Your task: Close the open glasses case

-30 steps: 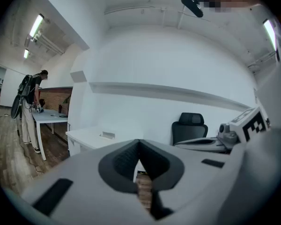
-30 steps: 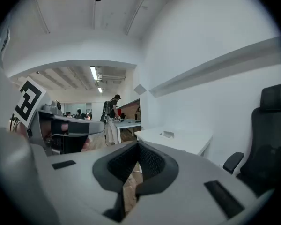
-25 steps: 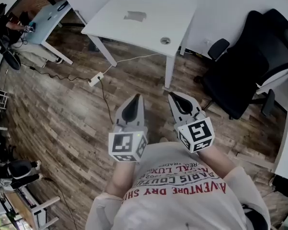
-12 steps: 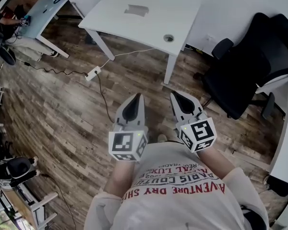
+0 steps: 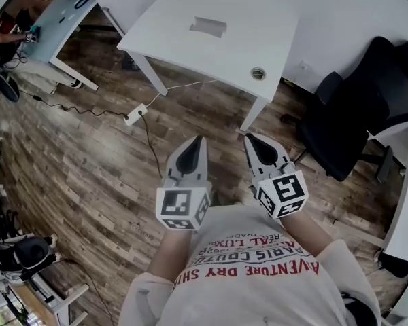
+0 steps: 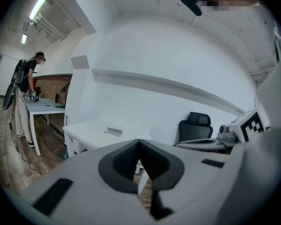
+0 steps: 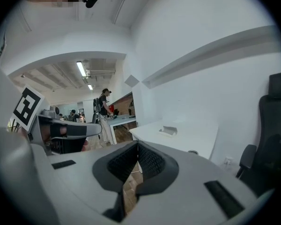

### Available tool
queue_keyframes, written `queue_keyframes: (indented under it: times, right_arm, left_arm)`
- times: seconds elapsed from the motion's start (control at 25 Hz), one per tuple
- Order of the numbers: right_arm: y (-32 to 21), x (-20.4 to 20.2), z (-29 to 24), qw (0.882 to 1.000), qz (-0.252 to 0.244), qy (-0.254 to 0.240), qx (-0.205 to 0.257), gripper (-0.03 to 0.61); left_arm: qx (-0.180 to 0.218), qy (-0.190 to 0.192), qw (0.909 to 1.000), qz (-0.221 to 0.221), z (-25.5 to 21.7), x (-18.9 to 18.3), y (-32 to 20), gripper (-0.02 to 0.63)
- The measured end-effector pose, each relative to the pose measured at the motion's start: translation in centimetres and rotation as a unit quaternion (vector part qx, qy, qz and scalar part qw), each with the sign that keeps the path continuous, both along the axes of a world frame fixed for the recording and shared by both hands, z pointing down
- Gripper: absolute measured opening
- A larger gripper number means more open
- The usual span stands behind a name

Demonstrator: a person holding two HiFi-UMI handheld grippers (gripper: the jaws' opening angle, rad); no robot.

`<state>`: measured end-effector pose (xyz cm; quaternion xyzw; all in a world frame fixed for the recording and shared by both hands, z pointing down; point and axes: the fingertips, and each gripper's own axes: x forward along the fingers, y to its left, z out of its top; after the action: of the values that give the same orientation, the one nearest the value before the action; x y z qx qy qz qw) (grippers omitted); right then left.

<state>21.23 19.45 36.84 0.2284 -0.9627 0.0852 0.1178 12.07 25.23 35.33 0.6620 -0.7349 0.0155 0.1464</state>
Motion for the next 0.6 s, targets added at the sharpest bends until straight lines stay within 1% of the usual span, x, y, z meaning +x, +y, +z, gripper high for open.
queue_keyframes:
  times: [0.24,0.4,0.52,0.6]
  right_arm:
    - [-1.8,-7.8,-0.2,1.0,0.015,0.007,0.006,0.012]
    - [-2.6,-12.2,-0.2,1.0,0.024,0.007,0.002,0.012]
    - [-2.7,-14.8,0.3,1.0,0.025,0.01,-0.002,0.012]
    - [-3.2,-16.5,0.7,1.0,0.026,0.014,-0.009,0.012]
  left_arm:
    - [0.007,-0.001,0.9998,0.018,-0.5,-8.5,-2.6,-0.002]
    - [0.005,-0.004,0.9996,0.029,-0.5,-13.2,-3.4,-0.002]
    - [-0.003,-0.001,0.9997,0.026,0.2,-16.2,-3.4,-0.002]
    - [-0.01,0.008,0.9997,0.019,0.9,-18.1,-3.6,-0.002]
